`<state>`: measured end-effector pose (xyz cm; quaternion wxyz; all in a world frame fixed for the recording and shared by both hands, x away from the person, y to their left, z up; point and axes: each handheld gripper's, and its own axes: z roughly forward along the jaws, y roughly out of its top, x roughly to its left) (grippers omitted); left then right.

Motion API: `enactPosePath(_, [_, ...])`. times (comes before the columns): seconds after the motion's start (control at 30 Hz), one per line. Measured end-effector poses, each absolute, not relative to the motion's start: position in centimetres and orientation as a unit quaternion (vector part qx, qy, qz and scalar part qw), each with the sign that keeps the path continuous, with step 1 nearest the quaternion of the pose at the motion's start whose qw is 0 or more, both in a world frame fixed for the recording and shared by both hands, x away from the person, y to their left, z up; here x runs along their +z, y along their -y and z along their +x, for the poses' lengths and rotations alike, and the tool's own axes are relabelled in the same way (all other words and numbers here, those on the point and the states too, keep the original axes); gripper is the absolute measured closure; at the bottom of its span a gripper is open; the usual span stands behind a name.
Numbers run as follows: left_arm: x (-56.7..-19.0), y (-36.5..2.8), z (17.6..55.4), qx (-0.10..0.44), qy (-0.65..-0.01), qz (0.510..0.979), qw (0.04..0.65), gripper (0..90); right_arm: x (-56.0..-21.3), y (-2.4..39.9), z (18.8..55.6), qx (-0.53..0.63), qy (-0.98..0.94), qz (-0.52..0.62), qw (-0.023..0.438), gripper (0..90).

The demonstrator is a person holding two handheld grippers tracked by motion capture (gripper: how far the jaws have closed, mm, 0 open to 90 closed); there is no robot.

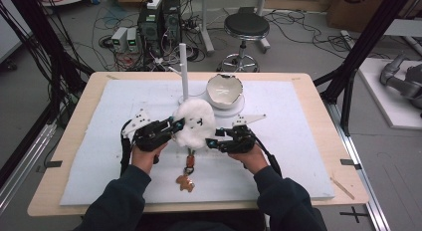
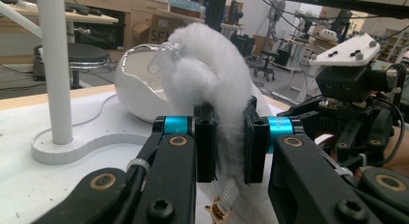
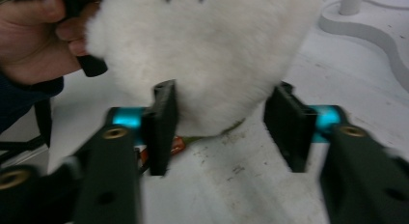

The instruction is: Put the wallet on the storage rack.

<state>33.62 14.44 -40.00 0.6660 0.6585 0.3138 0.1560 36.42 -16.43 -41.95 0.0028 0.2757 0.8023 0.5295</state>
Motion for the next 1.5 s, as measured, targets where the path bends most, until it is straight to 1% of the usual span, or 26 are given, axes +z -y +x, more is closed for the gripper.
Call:
enactPosePath(0.07, [-40.1, -14.4, 33.6, 0.159, -0.314, 0.660, 0.664, 79.2, -41.7, 16.5, 36.3, 0.535, -0.802, 0.266, 0.005, 61.4])
enactPosePath(0.1, [-40.1, -14.5, 33.6, 0.157, -0.315, 0.661, 0.662, 79.2, -41.7, 16.5, 36.3, 0.535, -0.802, 0.266, 0.005, 61.4])
enactPosePath(0.13, [-40.2, -14.5, 33.6, 0.155, -0.315, 0.661, 0.664, 79.1, -41.6, 16.7, 36.3, 0.540, -0.799, 0.265, 0.005, 65.8])
enactPosePath(0.17, [-40.4, -14.4, 33.7, 0.151, -0.317, 0.670, 0.655, 79.0, -41.2, 17.3, 36.4, 0.553, -0.787, 0.274, 0.001, 75.5])
enactPosePath(0.2, [-40.4, -14.4, 33.7, 0.151, -0.317, 0.670, 0.655, 78.8, -41.1, 17.6, 36.4, 0.558, -0.783, 0.274, 0.008, 77.1])
enactPosePath(0.4, [-41.4, -13.3, 33.8, 0.113, -0.321, 0.703, 0.624, 78.0, -40.5, 18.9, 36.5, 0.573, -0.766, 0.290, 0.031, 81.6])
enactPosePath(0.57, [-41.6, -13.0, 33.9, 0.100, -0.317, 0.717, 0.613, 76.0, -40.1, 19.3, 36.4, 0.577, -0.762, 0.291, 0.047, 83.1])
enactPosePath(0.63, [-41.7, -13.1, 34.0, 0.095, -0.320, 0.721, 0.607, 71.8, -39.9, 19.4, 36.3, 0.573, -0.765, 0.287, 0.054, 83.8])
enactPosePath(0.67, [-41.8, -13.2, 34.1, 0.091, -0.326, 0.726, 0.599, 61.0, -39.8, 19.5, 36.3, 0.575, -0.766, 0.282, 0.057, 84.3])
enactPosePath(0.7, [-41.9, -13.3, 34.3, 0.089, -0.334, 0.728, 0.592, 61.0, -39.8, 19.5, 36.3, 0.575, -0.766, 0.282, 0.057, 84.3])
enactPosePath(0.73, [-42.0, -13.7, 34.6, 0.100, -0.346, 0.733, 0.578, 48.2, -39.6, 19.6, 36.1, 0.574, -0.770, 0.272, 0.059, 84.7])
enactPosePath(0.8, [-42.0, -14.7, 35.0, 0.103, -0.363, 0.721, 0.582, 41.5, -39.4, 19.6, 36.0, 0.573, -0.774, 0.263, 0.055, 84.7])
enactPosePath(0.83, [-42.0, -14.7, 35.0, 0.103, -0.363, 0.721, 0.582, 40.0, -39.4, 19.6, 36.0, 0.572, -0.776, 0.260, 0.051, 84.7])
enactPosePath(0.87, [-41.6, -15.9, 35.3, 0.106, -0.367, 0.706, 0.597, 39.1, -39.4, 19.6, 35.9, 0.573, -0.778, 0.254, 0.049, 84.7])
enactPosePath(0.97, [-41.0, -16.8, 35.4, 0.106, -0.361, 0.689, 0.619, 38.9, -39.4, 19.4, 35.9, 0.570, -0.783, 0.243, 0.042, 84.7])
enactPosePath(1.07, [-40.4, -17.3, 35.5, 0.102, -0.346, 0.677, 0.641, 37.0, -39.3, 19.0, 35.9, 0.575, -0.791, 0.208, 0.010, 84.6])
enactPosePath(1.13, [-40.5, -17.2, 35.6, 0.083, -0.338, 0.674, 0.652, 36.5, -39.3, 18.5, 35.6, 0.573, -0.796, 0.192, 0.003, 84.5])
enactPosePath(1.17, [-40.6, -17.1, 35.6, 0.075, -0.334, 0.677, 0.651, 36.5, -39.3, 18.5, 35.6, 0.573, -0.796, 0.192, 0.003, 84.5])
enactPosePath(1.2, [-40.7, -16.7, 35.6, 0.060, -0.324, 0.686, 0.649, 48.6, -39.2, 18.3, 35.6, 0.571, -0.799, 0.186, 0.004, 84.2])
enactPosePath(1.23, [-40.7, -16.5, 35.5, 0.057, -0.315, 0.694, 0.645, 57.9, -39.2, 18.2, 35.6, 0.571, -0.799, 0.187, 0.006, 84.1])
enactPosePath(1.27, [-40.7, -16.3, 35.3, 0.074, -0.310, 0.706, 0.633, 68.4, -39.2, 18.3, 35.6, 0.570, -0.798, 0.194, 0.008, 83.7])
enactPosePath(1.3, [-40.6, -16.2, 35.2, 0.078, -0.309, 0.709, 0.629, 68.4, -39.2, 18.3, 35.6, 0.570, -0.798, 0.194, 0.008, 83.7])
enactPosePath(1.33, [-40.6, -16.3, 35.2, 0.070, -0.310, 0.704, 0.635, 75.3, -39.2, 18.8, 35.9, 0.576, -0.787, 0.218, 0.018, 82.1])
enactPosePath(1.4, [-40.4, -16.4, 35.1, 0.082, -0.311, 0.696, 0.642, 76.5, -39.2, 19.0, 36.0, 0.585, -0.777, 0.232, 0.020, 81.0])
enactPosePath(1.47, [-40.2, -16.7, 35.0, 0.101, -0.321, 0.682, 0.649, 78.4, -39.4, 19.4, 36.3, 0.589, -0.763, 0.263, 0.041, 63.0])
enactPosePath(1.5, [-40.2, -16.7, 35.0, 0.101, -0.321, 0.682, 0.649, 78.6, -39.5, 19.5, 36.3, 0.587, -0.759, 0.279, 0.043, 58.4])
